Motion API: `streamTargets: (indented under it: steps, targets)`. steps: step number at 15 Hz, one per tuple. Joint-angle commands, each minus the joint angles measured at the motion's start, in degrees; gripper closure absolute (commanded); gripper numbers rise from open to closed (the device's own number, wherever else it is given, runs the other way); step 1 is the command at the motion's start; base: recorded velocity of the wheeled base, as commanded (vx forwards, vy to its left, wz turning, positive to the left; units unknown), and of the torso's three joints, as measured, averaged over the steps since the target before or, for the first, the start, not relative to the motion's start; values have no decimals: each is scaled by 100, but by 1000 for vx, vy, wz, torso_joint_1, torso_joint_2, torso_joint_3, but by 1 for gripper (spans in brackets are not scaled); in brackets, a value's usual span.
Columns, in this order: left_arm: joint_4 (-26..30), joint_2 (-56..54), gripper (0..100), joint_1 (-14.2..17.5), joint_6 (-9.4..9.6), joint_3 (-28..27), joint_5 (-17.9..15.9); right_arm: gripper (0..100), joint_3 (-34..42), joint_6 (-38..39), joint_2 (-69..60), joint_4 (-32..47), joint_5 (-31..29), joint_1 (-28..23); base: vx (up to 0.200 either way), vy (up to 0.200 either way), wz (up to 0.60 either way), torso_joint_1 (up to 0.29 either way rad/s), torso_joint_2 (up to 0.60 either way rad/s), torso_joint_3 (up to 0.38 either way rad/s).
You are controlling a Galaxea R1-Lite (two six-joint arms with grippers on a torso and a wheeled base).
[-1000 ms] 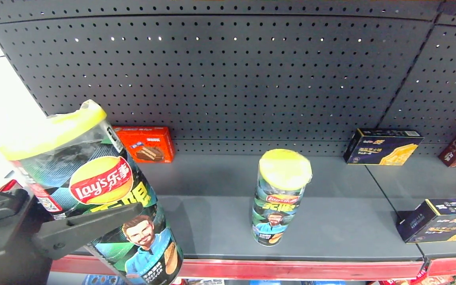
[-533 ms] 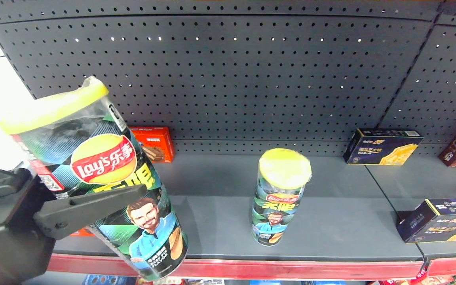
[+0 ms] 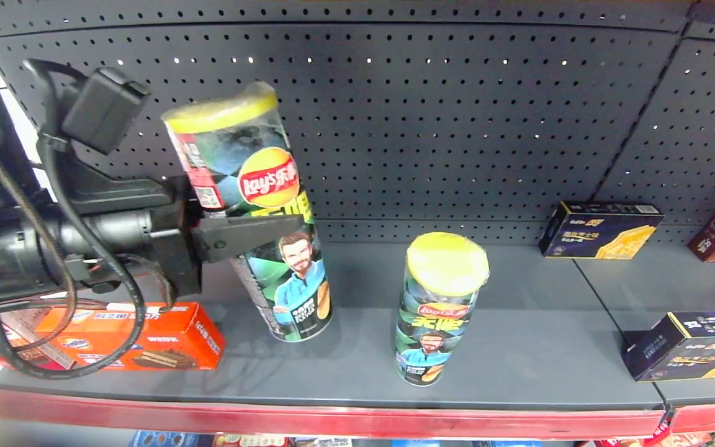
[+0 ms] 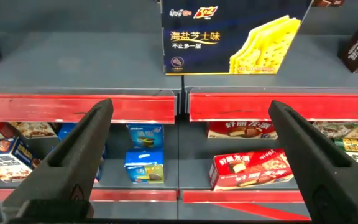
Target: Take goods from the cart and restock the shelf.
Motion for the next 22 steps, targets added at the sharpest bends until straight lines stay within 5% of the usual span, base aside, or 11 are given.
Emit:
streamTargets:
  steps: [1, 3, 5, 7, 13, 16, 22]
  targets:
    - [66, 564, 100, -109, 91, -239, -187, 0, 0, -4, -3, -2, -2, 13, 0, 0, 0, 0, 0, 0]
    - [-49, 872, 100, -205, 152, -441, -231, 0, 0, -4, 6, -2, -2, 4, 0, 0, 0, 0, 0, 0]
    - [101, 1188, 100, -47, 266, -828, 429, 0, 0, -4, -3, -2, -2, 4, 0, 0, 0, 0, 0, 0]
    - [83, 1725, 100, -12, 433, -1259, 684, 0, 0, -4, 6, -2, -2, 4, 0, 0, 0, 0, 0, 0]
    - [206, 3060, 100, -38, 1251, -2955, 306, 0, 0, -4, 6, -2, -2, 4, 0, 0, 0, 0, 0, 0]
    - [206, 3597, 100, -73, 1330, -3482, -72, 0, 0, -4, 6, -2, -2, 13, 0, 0, 0, 0, 0, 0]
    - [215, 4229, 100, -267, 1295, -4185, -81, 0, 0, -4, -3, -2, -11, 13, 0, 0, 0, 0, 0, 0]
